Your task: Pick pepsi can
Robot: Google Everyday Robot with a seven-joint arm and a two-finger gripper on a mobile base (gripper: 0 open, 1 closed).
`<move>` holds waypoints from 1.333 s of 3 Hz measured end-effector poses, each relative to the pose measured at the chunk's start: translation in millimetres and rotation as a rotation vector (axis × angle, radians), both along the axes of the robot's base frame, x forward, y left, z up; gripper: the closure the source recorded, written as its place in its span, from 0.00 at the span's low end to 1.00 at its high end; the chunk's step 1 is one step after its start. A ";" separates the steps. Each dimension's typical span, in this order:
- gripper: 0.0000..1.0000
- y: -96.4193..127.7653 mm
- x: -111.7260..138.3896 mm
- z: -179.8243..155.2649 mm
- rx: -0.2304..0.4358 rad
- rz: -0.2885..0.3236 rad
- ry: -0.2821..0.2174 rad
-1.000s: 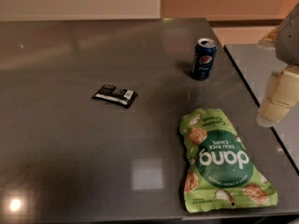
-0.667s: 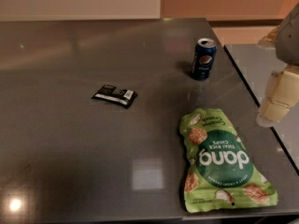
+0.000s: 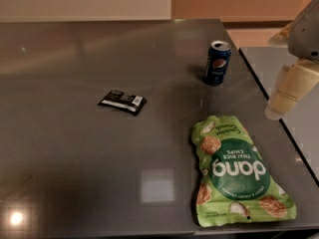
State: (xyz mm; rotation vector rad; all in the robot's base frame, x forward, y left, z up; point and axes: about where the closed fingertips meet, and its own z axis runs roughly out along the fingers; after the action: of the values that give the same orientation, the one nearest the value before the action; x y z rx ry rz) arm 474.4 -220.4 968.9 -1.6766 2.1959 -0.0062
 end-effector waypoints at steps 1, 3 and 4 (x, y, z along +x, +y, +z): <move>0.00 -3.8 32.1 -9.4 0.045 -0.002 0.004; 0.00 -8.9 104.3 -25.6 0.158 -0.048 -0.022; 0.00 -4.8 151.6 -38.4 0.238 -0.092 -0.043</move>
Offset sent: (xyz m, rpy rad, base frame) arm 0.1121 -0.0131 -0.0273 0.1701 -0.0194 -0.0436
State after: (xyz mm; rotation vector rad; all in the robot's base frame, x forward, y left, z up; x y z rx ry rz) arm 625.9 -225.3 930.5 -1.4327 2.1453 0.1848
